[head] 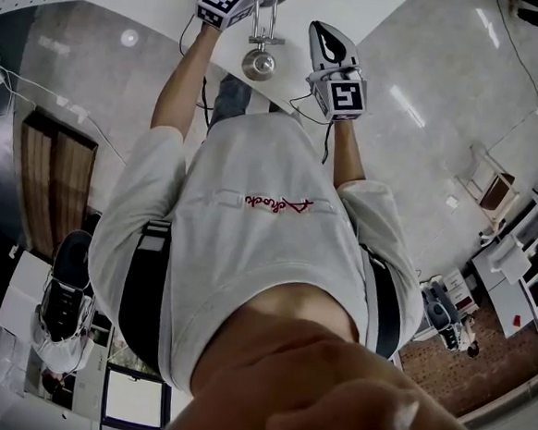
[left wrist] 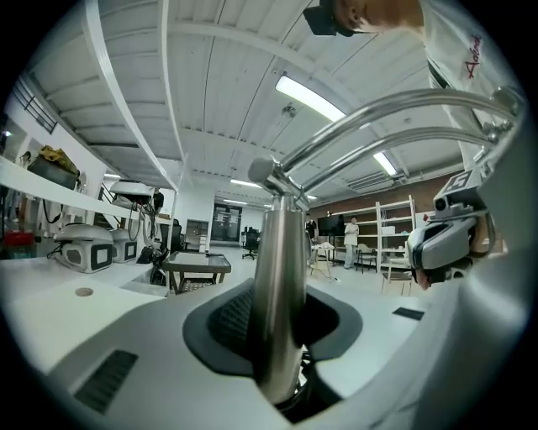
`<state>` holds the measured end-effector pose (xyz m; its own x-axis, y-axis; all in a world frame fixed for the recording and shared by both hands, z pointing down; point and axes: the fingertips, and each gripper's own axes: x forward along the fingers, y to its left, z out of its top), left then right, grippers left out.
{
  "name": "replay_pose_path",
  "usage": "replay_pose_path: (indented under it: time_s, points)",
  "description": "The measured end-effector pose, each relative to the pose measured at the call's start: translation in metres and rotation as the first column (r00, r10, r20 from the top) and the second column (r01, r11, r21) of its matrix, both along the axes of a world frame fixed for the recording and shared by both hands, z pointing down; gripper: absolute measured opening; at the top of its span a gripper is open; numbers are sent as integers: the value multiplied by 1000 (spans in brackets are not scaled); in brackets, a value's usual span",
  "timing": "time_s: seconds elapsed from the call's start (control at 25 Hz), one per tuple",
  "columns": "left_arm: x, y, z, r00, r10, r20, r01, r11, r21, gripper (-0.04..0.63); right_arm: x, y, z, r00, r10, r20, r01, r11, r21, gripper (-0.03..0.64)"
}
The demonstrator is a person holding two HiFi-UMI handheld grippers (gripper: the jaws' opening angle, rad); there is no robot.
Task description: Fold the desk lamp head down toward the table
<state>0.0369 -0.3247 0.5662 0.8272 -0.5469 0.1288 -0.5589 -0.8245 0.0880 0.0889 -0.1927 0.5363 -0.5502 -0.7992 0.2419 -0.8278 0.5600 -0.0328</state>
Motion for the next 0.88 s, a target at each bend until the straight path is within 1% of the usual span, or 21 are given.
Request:
replay_pose_path:
  time_s: [0.2,0.36,0.44,0.52,0.6,0.72,0.8,0.88]
  points:
    - [2,2,0,1000,14,0,-14,1000,-11,140,-7,2,-3,1000,-30,-4,30,1000,8,25]
    - [1,1,0,1000,17,-3,-17,1000,-10,141,-19,2,-14,996,-77,-42,79,996,46,25]
    - [2,2,0,1000,19,-3,-19,1000,-11,141,-26,4,-23,991,-107,-85,113,991,76,25]
    - [3,2,1,1000,21,-3,-21,1000,-12,140,-36,4,-32,973,-154,-171,180,973,146,25]
    - [1,1,2,1000,22,-5,-22,1000,-13,141,-50,5,-36,932,-214,-291,280,937,207,25]
    - [0,0,3,1000,25,-7,-25,1000,-14,141,-66,5,-36,862,-272,-428,401,882,248,25]
    - [0,1,3,999,31,-8,-31,999,-13,141,-72,5,-37,812,-273,-517,462,841,281,25]
    - [0,1,3,999,37,-11,-37,999,-14,143,-77,5,-39,749,-247,-614,524,788,322,25]
